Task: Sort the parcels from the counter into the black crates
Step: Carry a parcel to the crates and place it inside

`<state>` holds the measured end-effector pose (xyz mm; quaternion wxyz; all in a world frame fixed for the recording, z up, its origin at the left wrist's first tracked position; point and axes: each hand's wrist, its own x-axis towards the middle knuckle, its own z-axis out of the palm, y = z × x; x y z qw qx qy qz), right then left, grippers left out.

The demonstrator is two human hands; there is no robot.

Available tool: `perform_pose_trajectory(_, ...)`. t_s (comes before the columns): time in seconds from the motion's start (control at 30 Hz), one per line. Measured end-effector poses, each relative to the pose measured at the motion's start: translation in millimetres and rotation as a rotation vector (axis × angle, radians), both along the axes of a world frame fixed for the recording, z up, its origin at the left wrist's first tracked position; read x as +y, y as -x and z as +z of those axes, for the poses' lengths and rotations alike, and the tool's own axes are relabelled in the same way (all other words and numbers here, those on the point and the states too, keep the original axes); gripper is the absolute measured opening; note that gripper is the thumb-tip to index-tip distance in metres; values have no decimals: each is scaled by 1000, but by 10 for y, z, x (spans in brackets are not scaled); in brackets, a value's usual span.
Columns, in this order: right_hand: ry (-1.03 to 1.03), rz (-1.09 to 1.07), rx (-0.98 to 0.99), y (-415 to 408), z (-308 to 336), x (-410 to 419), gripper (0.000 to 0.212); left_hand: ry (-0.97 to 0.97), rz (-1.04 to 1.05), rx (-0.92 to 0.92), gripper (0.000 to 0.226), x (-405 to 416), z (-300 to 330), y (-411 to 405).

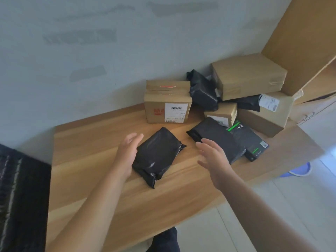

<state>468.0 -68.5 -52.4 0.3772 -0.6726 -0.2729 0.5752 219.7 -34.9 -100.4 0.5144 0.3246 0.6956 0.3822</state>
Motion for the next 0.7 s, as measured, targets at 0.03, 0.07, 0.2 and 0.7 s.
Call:
perform_pose_trajectory(0.03, 18, 4, -1, 41, 9, 249, 48, 10, 7, -14, 56, 226, -33, -1)
perform_pose_trajectory(0.07, 37, 6, -7, 71, -7, 506, 51, 21, 7, -22, 61, 449, -59, -10)
perform_pose_trajectory(0.2, 115, -20, 16, 206, -145, 1428, 65, 44, 7, -80, 83, 1241, -125, -54)
perform_pose_trajectory(0.7, 40, 36, 29, 359, -474, 1978, 46, 1, -96, -150, 71, 1532, -194, -111)
